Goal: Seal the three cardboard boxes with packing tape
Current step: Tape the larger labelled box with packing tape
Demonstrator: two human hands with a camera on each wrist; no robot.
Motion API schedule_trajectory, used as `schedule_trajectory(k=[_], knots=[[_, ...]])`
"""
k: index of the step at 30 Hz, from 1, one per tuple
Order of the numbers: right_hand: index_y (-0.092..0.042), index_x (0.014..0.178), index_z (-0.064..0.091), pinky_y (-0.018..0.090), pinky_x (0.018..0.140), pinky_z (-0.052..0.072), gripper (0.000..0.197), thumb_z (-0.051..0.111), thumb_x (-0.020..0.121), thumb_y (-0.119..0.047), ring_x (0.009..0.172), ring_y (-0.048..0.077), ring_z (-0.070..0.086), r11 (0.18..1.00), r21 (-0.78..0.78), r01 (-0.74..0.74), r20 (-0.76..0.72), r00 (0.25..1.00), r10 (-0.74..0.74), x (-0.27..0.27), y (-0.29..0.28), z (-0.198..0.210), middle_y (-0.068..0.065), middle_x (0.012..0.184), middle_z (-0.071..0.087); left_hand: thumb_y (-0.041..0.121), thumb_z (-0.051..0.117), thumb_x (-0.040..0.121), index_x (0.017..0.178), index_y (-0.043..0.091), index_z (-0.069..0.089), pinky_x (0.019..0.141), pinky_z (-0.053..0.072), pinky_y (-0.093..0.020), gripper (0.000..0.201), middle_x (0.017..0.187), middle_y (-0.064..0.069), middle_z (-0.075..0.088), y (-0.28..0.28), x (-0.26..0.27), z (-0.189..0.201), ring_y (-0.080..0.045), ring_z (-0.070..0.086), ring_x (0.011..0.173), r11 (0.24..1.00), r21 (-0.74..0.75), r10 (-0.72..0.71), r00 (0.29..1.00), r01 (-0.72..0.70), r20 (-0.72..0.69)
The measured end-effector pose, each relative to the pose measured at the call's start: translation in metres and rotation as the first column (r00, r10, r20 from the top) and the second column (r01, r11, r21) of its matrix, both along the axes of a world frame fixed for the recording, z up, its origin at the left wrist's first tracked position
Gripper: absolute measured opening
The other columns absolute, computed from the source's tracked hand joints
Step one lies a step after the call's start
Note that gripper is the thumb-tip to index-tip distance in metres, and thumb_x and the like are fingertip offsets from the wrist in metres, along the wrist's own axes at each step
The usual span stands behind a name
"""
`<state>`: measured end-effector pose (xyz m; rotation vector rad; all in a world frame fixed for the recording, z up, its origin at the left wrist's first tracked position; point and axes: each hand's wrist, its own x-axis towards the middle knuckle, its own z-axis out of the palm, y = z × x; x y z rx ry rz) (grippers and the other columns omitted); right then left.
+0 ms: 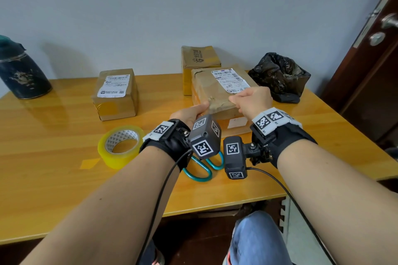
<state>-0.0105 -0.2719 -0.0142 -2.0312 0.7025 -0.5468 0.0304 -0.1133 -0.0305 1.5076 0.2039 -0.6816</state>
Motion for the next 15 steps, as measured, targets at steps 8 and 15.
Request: schedule_trajectory(k=[8,15], knots=[[-0.021,0.067,0.07,0.034,0.08,0.057,0.013,0.076,0.077,-0.016,0.079,0.018,0.063,1.0,0.03,-0.003,0.048,0.999,0.002,0.0,-0.004,-0.006,0.005,0.083,0.072,0.039,0.075,0.08,0.08,0.012,0.055,0.048,0.048,-0.026,0.033,0.048,-0.002,0.06,0.005,0.006,-0.017,-0.013,0.059,0.04,0.979,-0.192,-0.088,0.993,0.073,-0.075],[-0.016,0.083,0.077,0.032,0.081,0.056,0.007,0.072,0.079,-0.013,0.08,0.016,0.061,1.0,0.029,-0.011,0.075,0.997,0.008,0.002,-0.004,-0.008,-0.001,0.078,0.067,0.026,0.091,0.057,0.087,0.011,0.063,0.07,0.051,-0.029,0.043,0.066,-0.004,0.065,0.007,0.013,-0.025,-0.015,0.063,0.055,0.954,-0.298,-0.068,0.989,0.025,-0.134]])
